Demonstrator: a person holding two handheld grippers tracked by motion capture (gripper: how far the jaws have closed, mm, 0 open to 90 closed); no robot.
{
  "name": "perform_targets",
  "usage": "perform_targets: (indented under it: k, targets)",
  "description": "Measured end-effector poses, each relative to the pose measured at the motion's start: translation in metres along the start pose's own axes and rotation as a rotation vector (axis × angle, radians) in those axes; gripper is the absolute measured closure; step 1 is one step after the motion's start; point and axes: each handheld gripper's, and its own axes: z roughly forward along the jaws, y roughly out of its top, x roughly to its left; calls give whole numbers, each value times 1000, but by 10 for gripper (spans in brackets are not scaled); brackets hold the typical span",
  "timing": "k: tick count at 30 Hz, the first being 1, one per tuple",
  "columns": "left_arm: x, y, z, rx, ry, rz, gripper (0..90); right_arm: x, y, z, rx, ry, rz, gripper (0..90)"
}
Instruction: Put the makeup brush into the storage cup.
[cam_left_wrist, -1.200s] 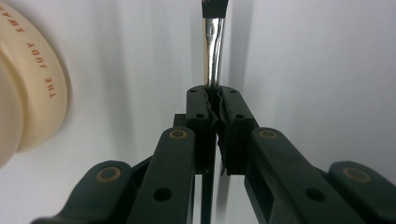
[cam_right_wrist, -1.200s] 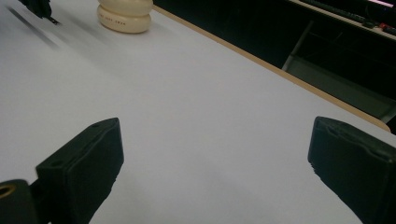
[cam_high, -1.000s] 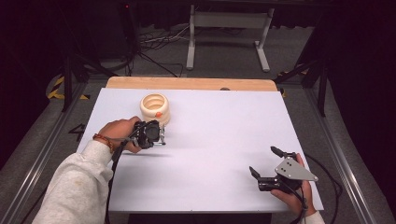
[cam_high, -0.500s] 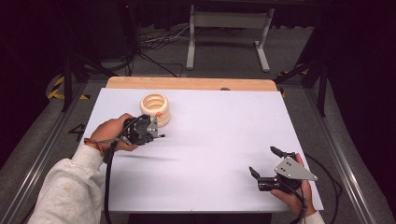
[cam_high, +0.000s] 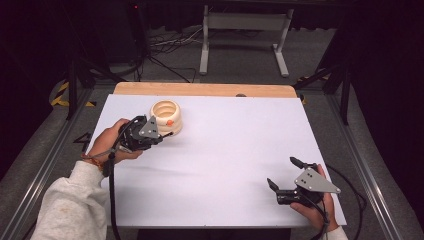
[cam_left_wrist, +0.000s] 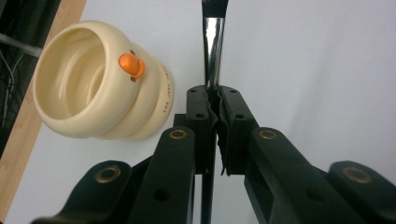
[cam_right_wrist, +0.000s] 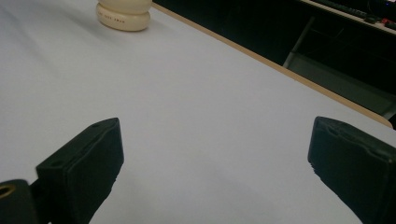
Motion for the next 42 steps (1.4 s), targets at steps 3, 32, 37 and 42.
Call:
perform_targets:
  k: [3,32,37,42]
  targets:
    - [-1,-2,-2,-24,5,-16,839,0,0,0,0,-1,-1,38]
    - [0,-28,-16,-383,43,-229,839,0,1,-1,-3,-5,-4,37]
    - [-1,-33,-17,-439,64,-279,839,0,1,-1,-3,-4,-2,37]
    - [0,-38,-21,-502,93,-314,839,0,1,-1,-3,-6,-5,37]
